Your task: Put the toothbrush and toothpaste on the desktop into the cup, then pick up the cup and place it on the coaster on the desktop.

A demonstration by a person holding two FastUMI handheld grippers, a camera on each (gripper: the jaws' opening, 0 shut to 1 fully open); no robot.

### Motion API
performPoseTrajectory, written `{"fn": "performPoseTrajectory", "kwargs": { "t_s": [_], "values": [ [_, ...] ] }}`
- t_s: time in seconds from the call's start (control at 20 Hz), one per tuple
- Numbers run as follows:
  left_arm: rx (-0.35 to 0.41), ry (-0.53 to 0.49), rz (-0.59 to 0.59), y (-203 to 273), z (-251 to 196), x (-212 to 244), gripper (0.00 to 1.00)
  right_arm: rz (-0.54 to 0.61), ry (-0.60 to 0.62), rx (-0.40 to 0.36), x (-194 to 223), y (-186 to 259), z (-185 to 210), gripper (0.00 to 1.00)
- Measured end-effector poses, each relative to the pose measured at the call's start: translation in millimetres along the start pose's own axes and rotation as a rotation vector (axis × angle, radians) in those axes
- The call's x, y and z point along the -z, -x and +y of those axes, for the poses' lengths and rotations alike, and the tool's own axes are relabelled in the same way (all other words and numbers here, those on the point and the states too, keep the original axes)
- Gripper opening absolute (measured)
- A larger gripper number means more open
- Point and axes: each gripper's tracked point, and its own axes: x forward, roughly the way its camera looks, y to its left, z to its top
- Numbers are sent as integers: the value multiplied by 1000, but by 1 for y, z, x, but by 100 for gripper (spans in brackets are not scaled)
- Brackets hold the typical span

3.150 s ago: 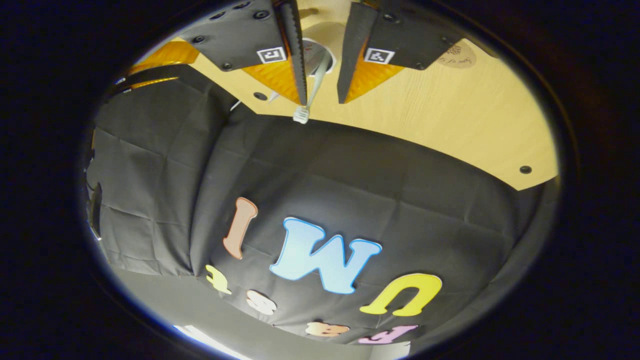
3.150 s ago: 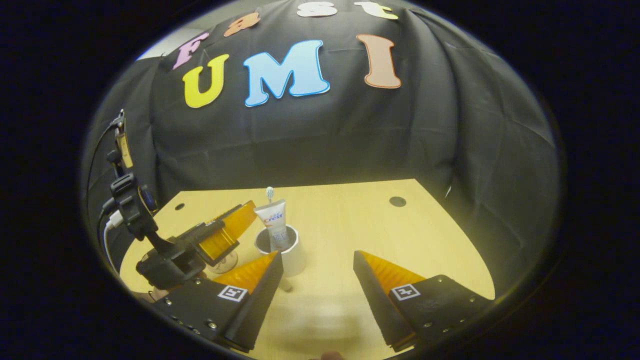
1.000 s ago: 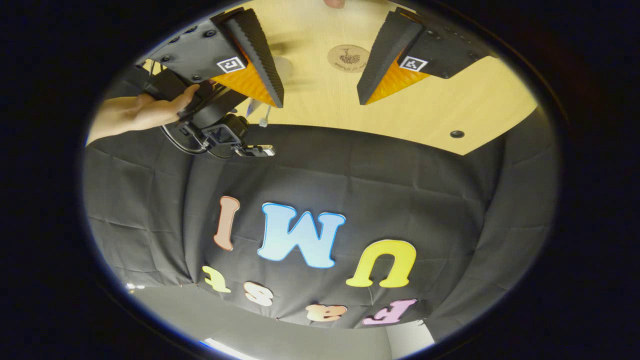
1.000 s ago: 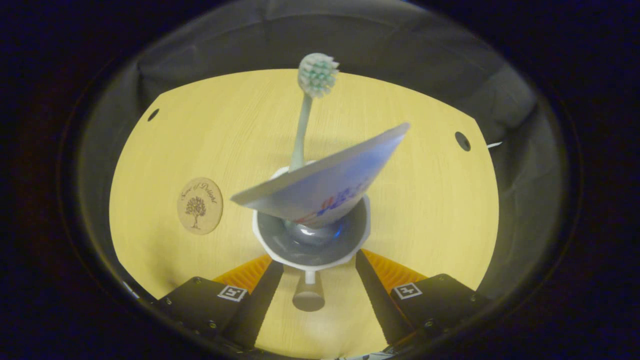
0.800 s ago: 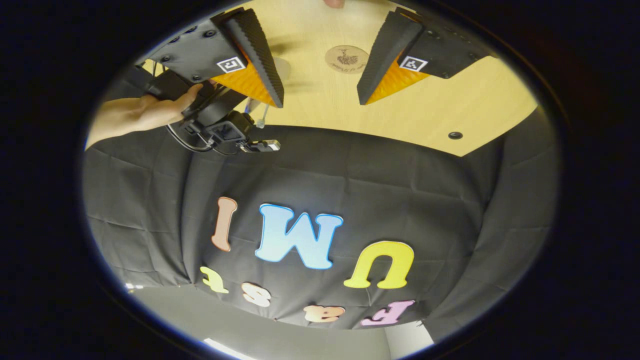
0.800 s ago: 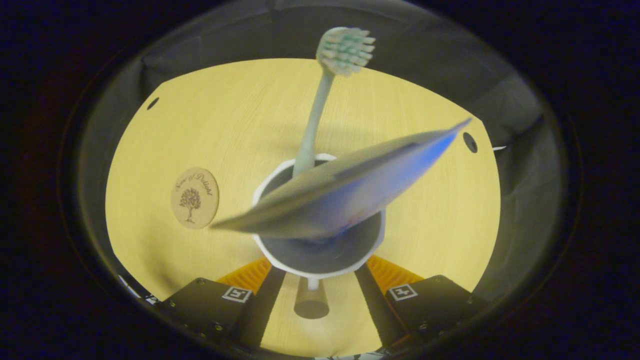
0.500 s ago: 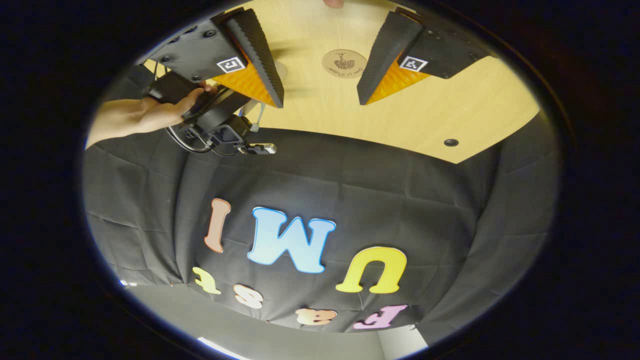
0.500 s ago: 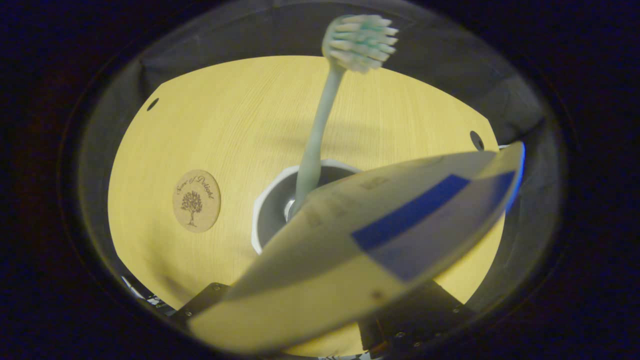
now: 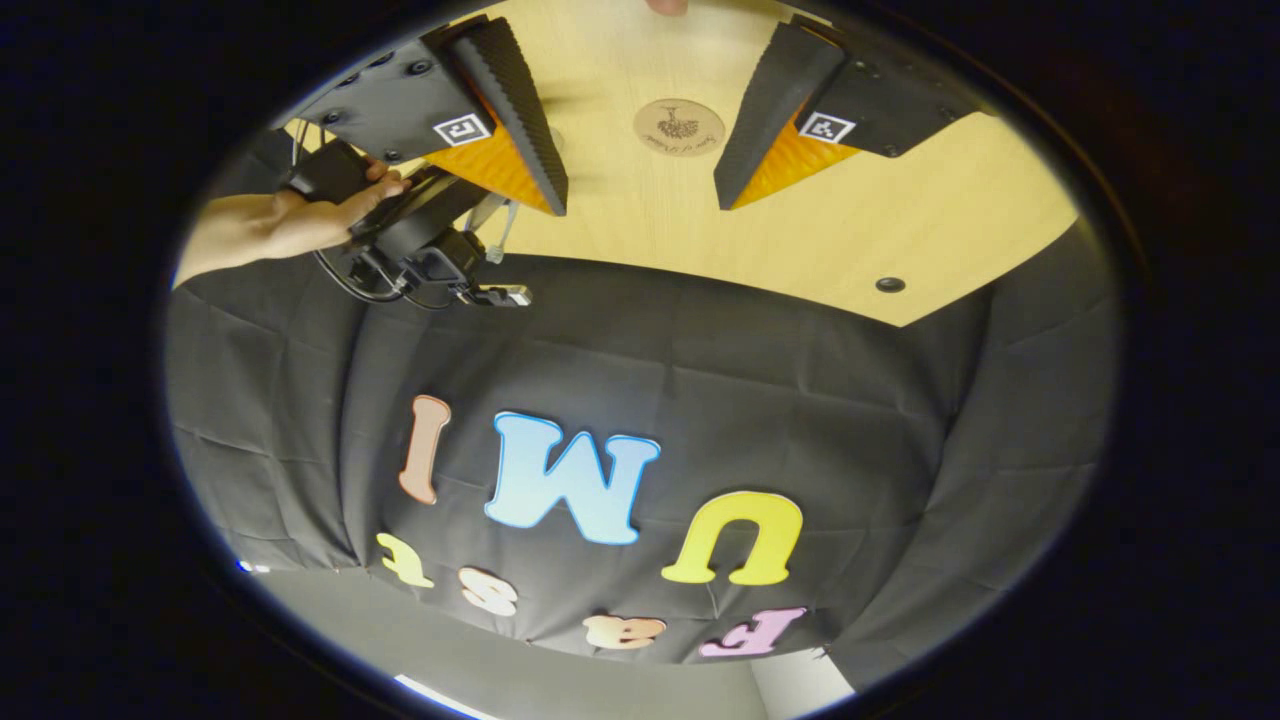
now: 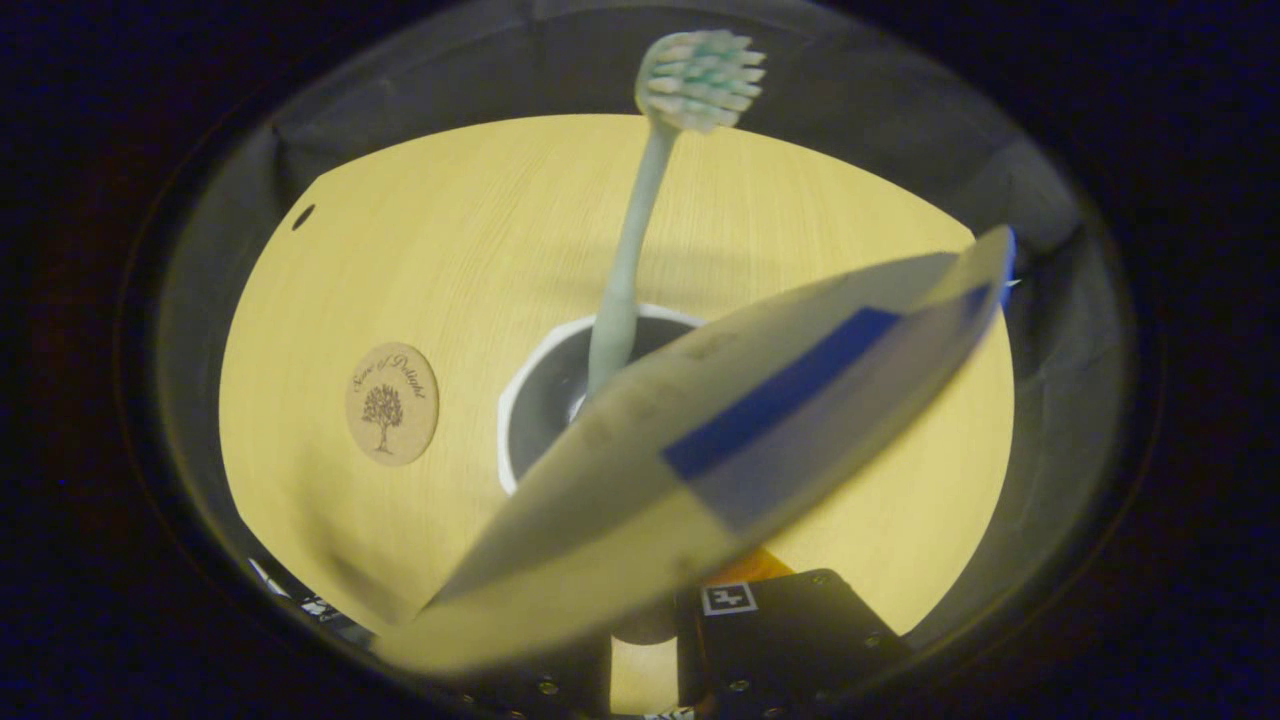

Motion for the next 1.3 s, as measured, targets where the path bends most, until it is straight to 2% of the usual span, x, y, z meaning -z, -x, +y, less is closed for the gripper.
{"fn": "performPoseTrajectory", "kwargs": {
  "t_s": [0.1,0.15,0.4,0.9,1.3],
  "values": [
    [-4,1,-2,3,1,-1,96,-9,11,-13,0,5,4,29],
    [-8,3,-4,5,3,-1,92,-15,16,-22,0,10,9,29],
    [-36,4,-6,23,17,-1,96,-35,45,-75,0,21,49,29],
    [-115,-8,-13,64,75,-3,95,-46,134,-79,-17,25,114,31],
    [-135,-3,-13,71,96,-2,96,-1,181,-83,-23,16,147,32]
  ]
}}
